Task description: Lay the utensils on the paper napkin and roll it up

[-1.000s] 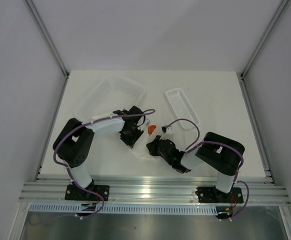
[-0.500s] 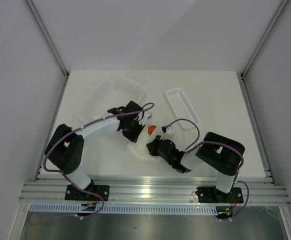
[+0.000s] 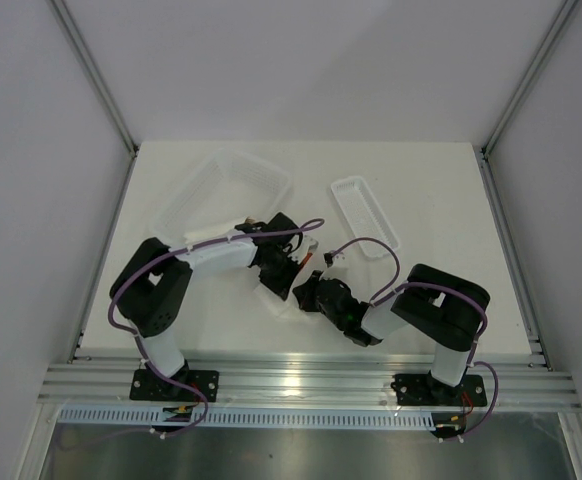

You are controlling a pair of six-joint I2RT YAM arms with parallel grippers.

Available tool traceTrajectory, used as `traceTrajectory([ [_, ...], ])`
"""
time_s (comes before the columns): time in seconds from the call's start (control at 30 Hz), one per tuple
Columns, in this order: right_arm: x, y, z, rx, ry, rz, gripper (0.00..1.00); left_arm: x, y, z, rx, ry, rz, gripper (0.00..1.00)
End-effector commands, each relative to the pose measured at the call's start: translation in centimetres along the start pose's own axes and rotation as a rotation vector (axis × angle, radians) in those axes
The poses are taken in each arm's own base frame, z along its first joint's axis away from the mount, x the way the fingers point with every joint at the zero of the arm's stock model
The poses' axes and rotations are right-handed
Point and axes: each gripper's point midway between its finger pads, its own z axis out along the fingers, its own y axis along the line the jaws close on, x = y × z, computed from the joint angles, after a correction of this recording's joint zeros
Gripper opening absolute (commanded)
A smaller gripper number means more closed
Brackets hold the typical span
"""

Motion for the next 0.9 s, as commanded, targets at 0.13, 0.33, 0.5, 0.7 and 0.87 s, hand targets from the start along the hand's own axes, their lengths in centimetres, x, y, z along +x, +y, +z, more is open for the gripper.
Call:
traceTrajectory([
  [0.13, 2.8, -2.8, -0.8, 0.088, 0.094, -0.056, 0.0, -1.5, -0.4, 1.2, 0.024, -0.025, -0.03, 0.18],
  [0.33, 2.7, -2.5, -0.9, 0.079, 0.093, -0.064, 0.0, -0.2, 0.3, 2.5, -0.005, 0.052, -0.048, 0.18],
  [0.5, 2.4, -1.6, -1.1, 0.054, 0.091, -0.088, 0.0, 0.1, 0.8, 3.0, -0.023, 0.073, -0.055, 0.18],
  [0.7, 0.9, -0.1, -2.3, 0.026, 0.067, -0.129, 0.04, 0.4, 1.3, 3.2, -0.047, 0.083, -0.061, 0.18],
  [0.87, -0.6, 1.0, -3.4, 0.01, 0.044, -0.158, 0.07, 0.4, 1.3, 3.3, -0.047, 0.086, -0.062, 0.18],
])
